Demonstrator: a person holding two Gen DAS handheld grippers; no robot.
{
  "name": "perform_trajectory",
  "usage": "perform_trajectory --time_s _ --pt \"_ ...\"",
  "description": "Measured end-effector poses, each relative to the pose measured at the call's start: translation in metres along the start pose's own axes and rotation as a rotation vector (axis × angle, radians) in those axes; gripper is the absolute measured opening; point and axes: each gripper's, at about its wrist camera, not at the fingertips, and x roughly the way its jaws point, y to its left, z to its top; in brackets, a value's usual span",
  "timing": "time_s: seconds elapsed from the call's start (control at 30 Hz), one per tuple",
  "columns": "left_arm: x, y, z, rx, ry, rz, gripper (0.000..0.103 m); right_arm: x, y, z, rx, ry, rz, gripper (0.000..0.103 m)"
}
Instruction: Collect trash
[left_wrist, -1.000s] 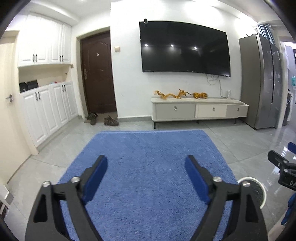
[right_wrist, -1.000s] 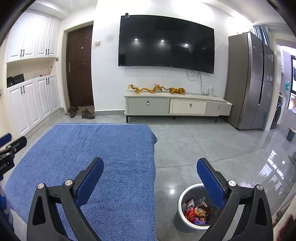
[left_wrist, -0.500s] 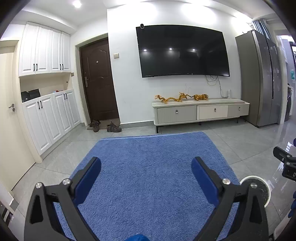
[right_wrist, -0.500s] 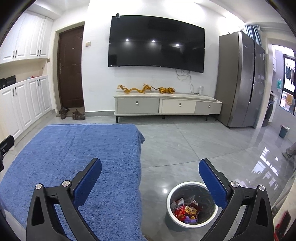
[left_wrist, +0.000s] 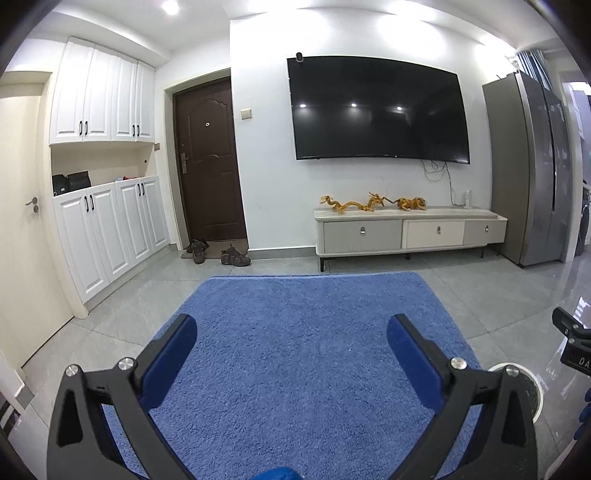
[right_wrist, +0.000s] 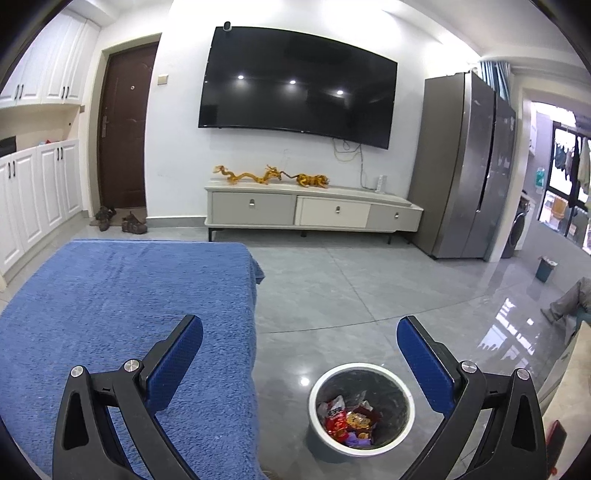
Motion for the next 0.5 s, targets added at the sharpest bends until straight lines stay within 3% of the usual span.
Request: perform_trajectory --time_s 0.5 --pt "0.017 0.012 -0.014 -0.048 0.023 0.015 0.103 0.003 0.006 -0.006 -0.025 0.000 -0.057 0.103"
